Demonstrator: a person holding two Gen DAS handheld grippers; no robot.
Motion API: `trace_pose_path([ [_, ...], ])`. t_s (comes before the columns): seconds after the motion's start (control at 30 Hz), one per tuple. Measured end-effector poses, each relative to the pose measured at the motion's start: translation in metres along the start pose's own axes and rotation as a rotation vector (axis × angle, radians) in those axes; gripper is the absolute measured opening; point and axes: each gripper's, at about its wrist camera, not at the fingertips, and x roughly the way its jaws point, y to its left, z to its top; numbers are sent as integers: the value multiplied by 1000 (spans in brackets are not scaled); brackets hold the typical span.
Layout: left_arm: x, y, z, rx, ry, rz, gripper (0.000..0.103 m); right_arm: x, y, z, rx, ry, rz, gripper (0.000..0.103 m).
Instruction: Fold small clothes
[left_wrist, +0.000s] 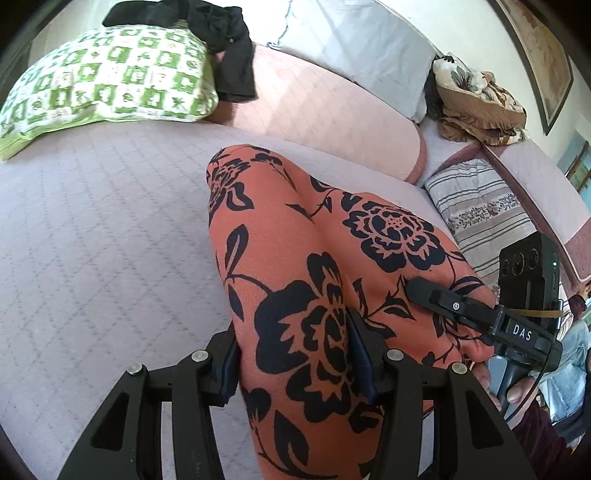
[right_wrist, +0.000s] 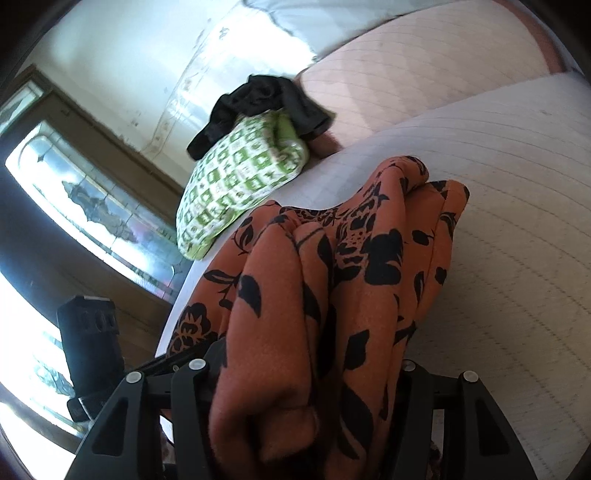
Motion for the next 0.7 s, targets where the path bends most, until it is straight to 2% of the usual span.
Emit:
trace_pose_path([
  [0.27,-13,12,-14,8,1,65,52,14,19,-15,-51,39,-1,59],
  [0.7,-21,18,-32,10,25,117,52,29,33,-35,-105,89,-24,58],
])
